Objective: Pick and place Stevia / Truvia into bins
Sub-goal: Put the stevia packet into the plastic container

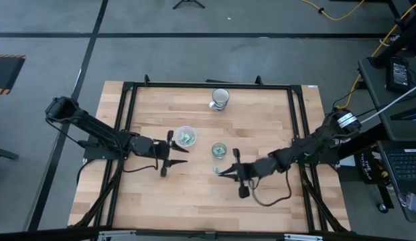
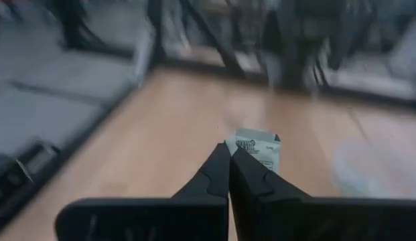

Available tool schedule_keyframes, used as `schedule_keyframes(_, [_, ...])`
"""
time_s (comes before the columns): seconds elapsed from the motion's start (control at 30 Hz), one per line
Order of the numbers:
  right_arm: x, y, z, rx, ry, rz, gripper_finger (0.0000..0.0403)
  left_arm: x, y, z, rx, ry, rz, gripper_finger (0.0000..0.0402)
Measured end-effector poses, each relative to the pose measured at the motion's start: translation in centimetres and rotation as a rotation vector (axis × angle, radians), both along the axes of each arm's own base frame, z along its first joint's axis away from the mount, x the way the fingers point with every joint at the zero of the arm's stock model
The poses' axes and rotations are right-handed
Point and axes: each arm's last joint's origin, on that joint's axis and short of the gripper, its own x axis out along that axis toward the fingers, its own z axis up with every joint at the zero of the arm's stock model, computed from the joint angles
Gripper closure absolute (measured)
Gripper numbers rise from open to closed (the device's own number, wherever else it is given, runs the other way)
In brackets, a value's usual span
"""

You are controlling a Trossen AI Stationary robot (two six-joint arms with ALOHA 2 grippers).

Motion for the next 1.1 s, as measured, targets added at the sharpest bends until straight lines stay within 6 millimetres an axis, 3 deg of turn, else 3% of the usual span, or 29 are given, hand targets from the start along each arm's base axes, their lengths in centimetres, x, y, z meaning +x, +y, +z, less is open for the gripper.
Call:
schedule_keyframes(0.1, [-0.2,-1.3,-0.1,0.022,-0.129,0.075,0.0403,0.8,0.1,-0.2,0.044,-0.045,-0.014,0.0233])
schedule_keyframes(0.47, [0.6,-4.7,-0.1,-0.013,-0.196,0.11,0.0403,5.0,0.5,-1.6,0.097,-0.025,-0.054,0.0233])
schedule_keyframes(0.67, [0.7,-5.1,0.2,-0.022,-0.232,0.121,0.0403,6.8,0.3,-0.9,0.166,-0.047,-0.012,0.0233])
schedule_keyframes(1.1, [1.1,-6.6,1.0,-0.087,-0.324,0.122,0.0403,8.2,-0.1,1.7,0.198,-0.134,-0.035,0.0233])
